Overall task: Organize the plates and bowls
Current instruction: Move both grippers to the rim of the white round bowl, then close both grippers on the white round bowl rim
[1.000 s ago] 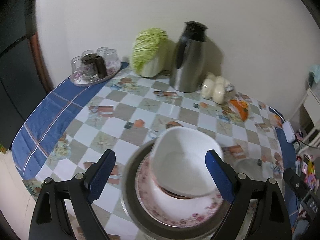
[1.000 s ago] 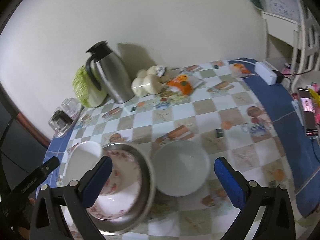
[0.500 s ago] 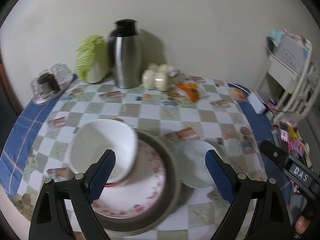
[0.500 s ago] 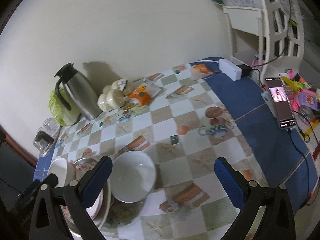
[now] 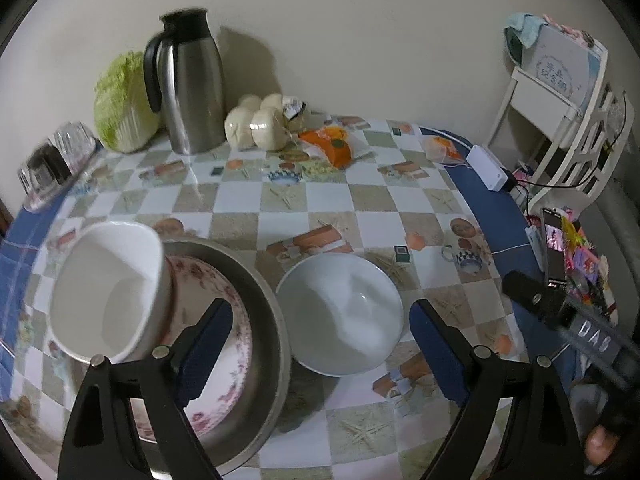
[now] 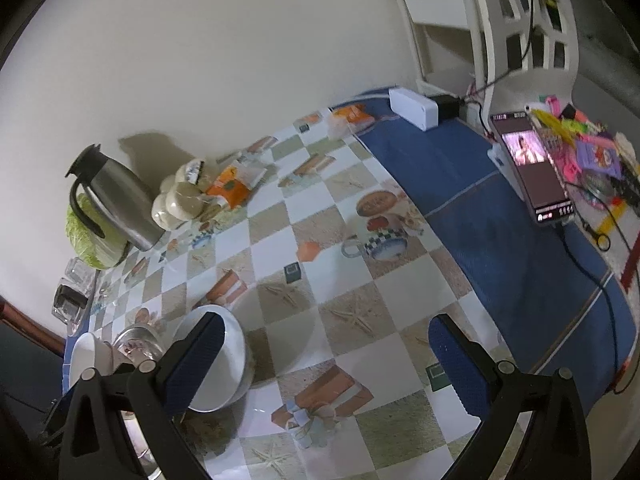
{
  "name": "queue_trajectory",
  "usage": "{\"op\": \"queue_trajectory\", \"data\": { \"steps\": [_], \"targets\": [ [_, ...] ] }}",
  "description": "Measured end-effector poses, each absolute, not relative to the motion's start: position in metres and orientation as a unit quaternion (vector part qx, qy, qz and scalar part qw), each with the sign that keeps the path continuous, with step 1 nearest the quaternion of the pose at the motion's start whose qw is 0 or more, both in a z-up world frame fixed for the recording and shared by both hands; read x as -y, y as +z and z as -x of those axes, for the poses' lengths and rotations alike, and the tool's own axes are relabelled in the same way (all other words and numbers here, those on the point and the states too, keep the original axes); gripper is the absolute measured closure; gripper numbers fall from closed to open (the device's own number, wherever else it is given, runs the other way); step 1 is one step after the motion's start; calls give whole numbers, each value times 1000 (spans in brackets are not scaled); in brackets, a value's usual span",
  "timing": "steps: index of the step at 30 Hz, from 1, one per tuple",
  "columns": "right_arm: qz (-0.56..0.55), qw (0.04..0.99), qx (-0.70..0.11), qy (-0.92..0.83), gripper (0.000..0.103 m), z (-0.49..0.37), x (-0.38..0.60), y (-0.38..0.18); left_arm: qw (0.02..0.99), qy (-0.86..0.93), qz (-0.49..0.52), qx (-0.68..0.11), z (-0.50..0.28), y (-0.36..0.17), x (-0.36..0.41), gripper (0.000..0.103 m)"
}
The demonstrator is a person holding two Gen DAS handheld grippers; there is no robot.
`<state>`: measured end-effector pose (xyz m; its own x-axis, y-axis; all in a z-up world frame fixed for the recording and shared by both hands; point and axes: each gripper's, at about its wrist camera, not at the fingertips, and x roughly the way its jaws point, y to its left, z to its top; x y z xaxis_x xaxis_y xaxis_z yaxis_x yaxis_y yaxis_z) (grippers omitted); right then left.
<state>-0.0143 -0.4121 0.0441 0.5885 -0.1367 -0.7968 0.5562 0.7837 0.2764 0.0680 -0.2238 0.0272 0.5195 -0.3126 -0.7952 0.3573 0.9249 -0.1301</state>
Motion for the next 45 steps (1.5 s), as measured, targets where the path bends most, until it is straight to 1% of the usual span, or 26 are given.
{"op": "queue_trajectory", "data": {
  "steps": [2,6,8,11,16,18,21,22,24,25,27,29,31,33,36,39,45],
  "targets": [
    [-260,848,-415,-204,0,12,414,37,869,-195,-14,-455,-72,25,223,19],
    [-262,840,-432,-199,0,6,412,21,867,-190,-6,-461,-80,21,223,22],
    [-258,837,-442,-194,0,1,409,12,864,-188,-5,-468,-84,16,223,26],
    [-255,831,-456,-189,0,-6,405,-1,859,-184,-1,-477,-90,8,223,27],
    [-249,832,-464,-174,5,-15,396,-9,857,-181,4,-482,-98,1,223,27],
    [-244,833,-467,-167,12,-19,392,-11,855,-180,7,-486,-101,-3,223,27],
    [-236,834,-473,-158,19,-26,385,-13,852,-180,11,-492,-103,-7,223,28],
    [-234,834,-476,-156,21,-28,382,-15,852,-180,11,-492,-103,-7,223,29],
    [-231,832,-480,-152,29,-31,378,-18,851,-181,11,-492,-104,-7,223,33],
    [-229,832,-483,-150,31,-33,375,-20,851,-181,11,-493,-104,-7,223,34],
    [-225,832,-486,-147,39,-35,371,-22,851,-181,12,-494,-105,-8,222,35],
    [-221,833,-486,-144,42,-38,367,-23,850,-179,13,-495,-105,-8,221,35],
    [-208,833,-492,-145,48,-42,359,-25,850,-179,16,-496,-105,-9,220,35],
    [-204,831,-500,-136,57,-45,353,-30,850,-179,15,-496,-105,-9,220,35],
    [-211,827,-506,-126,67,-48,350,-36,850,-178,16,-496,-106,-9,219,35],
    [-211,830,-502,-120,72,-48,349,-35,850,-178,15,-496,-106,-9,218,35],
    [-227,827,-496,-139,73,-41,365,-33,849,-181,11,-496,-105,-9,221,35]
  ]
}}
